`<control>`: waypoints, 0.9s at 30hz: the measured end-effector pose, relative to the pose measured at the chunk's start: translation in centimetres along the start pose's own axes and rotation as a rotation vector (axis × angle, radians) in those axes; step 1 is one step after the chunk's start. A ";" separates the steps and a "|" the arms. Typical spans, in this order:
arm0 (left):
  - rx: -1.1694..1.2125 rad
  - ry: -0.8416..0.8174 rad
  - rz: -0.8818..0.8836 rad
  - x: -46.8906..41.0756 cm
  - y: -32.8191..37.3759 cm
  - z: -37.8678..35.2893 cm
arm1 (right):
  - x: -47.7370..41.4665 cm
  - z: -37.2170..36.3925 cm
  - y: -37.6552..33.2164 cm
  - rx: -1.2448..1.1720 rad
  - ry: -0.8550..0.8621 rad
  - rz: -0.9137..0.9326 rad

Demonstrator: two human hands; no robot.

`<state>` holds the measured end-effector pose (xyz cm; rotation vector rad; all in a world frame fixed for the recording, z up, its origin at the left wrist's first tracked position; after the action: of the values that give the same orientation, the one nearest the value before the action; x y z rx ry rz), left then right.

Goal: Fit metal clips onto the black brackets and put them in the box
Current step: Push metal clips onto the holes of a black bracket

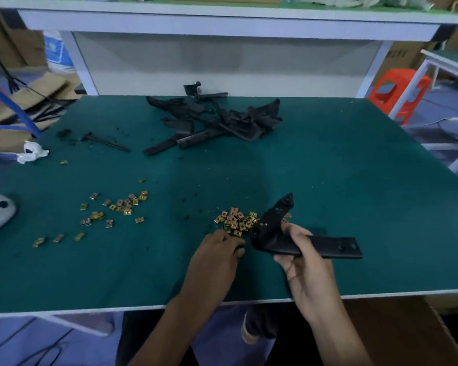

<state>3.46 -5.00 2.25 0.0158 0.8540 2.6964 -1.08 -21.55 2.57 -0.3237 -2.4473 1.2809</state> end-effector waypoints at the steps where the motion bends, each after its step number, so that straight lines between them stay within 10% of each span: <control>1: 0.021 0.018 -0.020 0.0 0.1 0.0 | -0.2 -0.1 0.4 -0.012 0.004 -0.006; 13: 0.992 0.002 0.165 -0.4 0.8 3.4 | -0.3 -0.1 0.9 0.026 -0.110 -0.002; 27: 1.185 -0.120 0.200 0.4 1.3 3.2 | -0.2 -0.3 0.8 0.051 -0.144 0.018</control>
<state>3.03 -4.08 5.61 0.5246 2.3116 1.8939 -0.76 -20.94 2.02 -0.2483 -2.5300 1.4175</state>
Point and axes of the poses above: each hand's wrist, its own x-axis away from the middle knuckle, its own z-axis out of the back of the hand, y = z × x, the point moved 6 cm from there along -x, towards the middle knuckle, and after that the axes turned 2 degrees about z, right-handed, at the moved point
